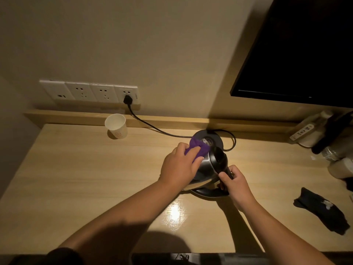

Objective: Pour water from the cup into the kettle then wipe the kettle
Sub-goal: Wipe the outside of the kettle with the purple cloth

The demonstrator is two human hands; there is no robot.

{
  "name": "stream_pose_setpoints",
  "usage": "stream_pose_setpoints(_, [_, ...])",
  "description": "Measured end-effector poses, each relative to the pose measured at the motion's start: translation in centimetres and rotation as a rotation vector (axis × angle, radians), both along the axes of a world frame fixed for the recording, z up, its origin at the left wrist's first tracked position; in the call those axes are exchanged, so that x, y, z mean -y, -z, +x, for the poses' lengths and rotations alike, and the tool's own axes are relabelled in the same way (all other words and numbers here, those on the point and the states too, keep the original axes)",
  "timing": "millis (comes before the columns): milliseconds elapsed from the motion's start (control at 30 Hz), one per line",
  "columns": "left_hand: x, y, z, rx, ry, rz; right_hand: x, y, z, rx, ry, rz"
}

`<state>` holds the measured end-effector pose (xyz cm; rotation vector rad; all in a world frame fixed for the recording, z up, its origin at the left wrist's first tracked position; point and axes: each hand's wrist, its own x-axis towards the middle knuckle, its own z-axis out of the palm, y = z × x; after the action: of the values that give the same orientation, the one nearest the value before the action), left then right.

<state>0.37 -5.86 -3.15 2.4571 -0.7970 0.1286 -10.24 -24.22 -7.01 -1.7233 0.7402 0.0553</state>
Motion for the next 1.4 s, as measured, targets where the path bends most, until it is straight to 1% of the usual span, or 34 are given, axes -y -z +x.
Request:
stream_pose_setpoints(67, [-0.2, 0.6, 0.3, -0.019, -0.011, -0.002, 0.3, 0.0, -0.1, -0.010, -0.011, 0.016])
stream_pose_setpoints(167, [-1.4, 2.0, 1.5, -0.152, -0.114, -0.015, 0.6, 0.2, -0.5, -0.024, -0.030, 0.032])
stream_pose_setpoints(233, [-2.6, 3.0, 2.5, -0.226, -0.176, 0.012, 0.8, 0.2, -0.7, -0.034, -0.054, 0.037])
stream_pose_setpoints(333, [-4.0, 3.7, 3.7, -0.321, -0.196, 0.064, 0.9, -0.1, -0.6, -0.039, -0.092, 0.038])
stream_pose_setpoints(400, [-4.1, 3.5, 4.0, -0.344, -0.201, 0.069, 1.1, -0.4, -0.5, -0.048, -0.110, 0.033])
stream_pose_setpoints(500, [-3.1, 2.4, 2.7, -0.268, -0.188, -0.019, 1.1, -0.3, -0.8, -0.059, -0.106, 0.037])
stream_pose_setpoints(600, [-0.4, 0.3, 0.0, -0.083, -0.029, -0.101, 0.4, -0.2, -0.9, -0.057, -0.101, 0.023])
stream_pose_setpoints(667, [1.2, -0.6, -1.5, 0.081, 0.073, -0.079, -0.2, -0.3, -0.8, -0.053, -0.092, 0.017])
stream_pose_setpoints(733, [1.7, -0.8, -2.0, 0.181, 0.152, -0.037, -0.5, -0.5, -0.5, -0.058, -0.089, 0.011])
stream_pose_setpoints(833, [0.6, 0.1, -1.7, 0.267, 0.196, -0.009, -0.7, -0.9, -0.3, -0.061, -0.106, 0.007])
stream_pose_setpoints(933, [-0.7, 1.3, -1.3, 0.291, 0.189, -0.013, -0.8, -1.0, -0.3, -0.065, -0.116, 0.009])
stream_pose_setpoints(1000, [-1.5, 2.2, -0.8, 0.244, 0.157, -0.011, -0.7, -1.1, -0.4, -0.070, -0.116, 0.005])
stream_pose_setpoints(1033, [-2.2, 2.8, -0.5, 0.197, 0.107, -0.010, -0.6, -1.0, -0.5, -0.074, -0.112, 0.009])
stream_pose_setpoints(1133, [-5.2, 4.6, 1.5, -0.027, -0.110, 0.080, -0.5, -0.9, -0.9, -0.077, -0.092, 0.033])
stream_pose_setpoints(1200, [-7.4, 5.7, 3.2, -0.161, -0.187, 0.161, -0.4, -1.0, -0.8, -0.084, -0.110, 0.014])
stream_pose_setpoints(1233, [-8.2, 6.0, 3.8, -0.205, -0.205, 0.170, -0.3, -1.0, -0.8, -0.087, -0.125, 0.002])
stream_pose_setpoints(1267, [-8.6, 6.1, 4.2, -0.256, -0.227, 0.142, -0.3, -1.0, -0.8, -0.088, -0.134, -0.006])
stream_pose_setpoints(1333, [-8.4, 5.5, 4.8, -0.336, -0.277, 0.004, -0.3, -1.1, -0.6, -0.085, -0.140, -0.022])
stream_pose_setpoints(1400, [-6.8, 4.3, 5.2, -0.379, -0.278, -0.135, -0.3, -1.1, -0.6, -0.091, -0.153, -0.042])
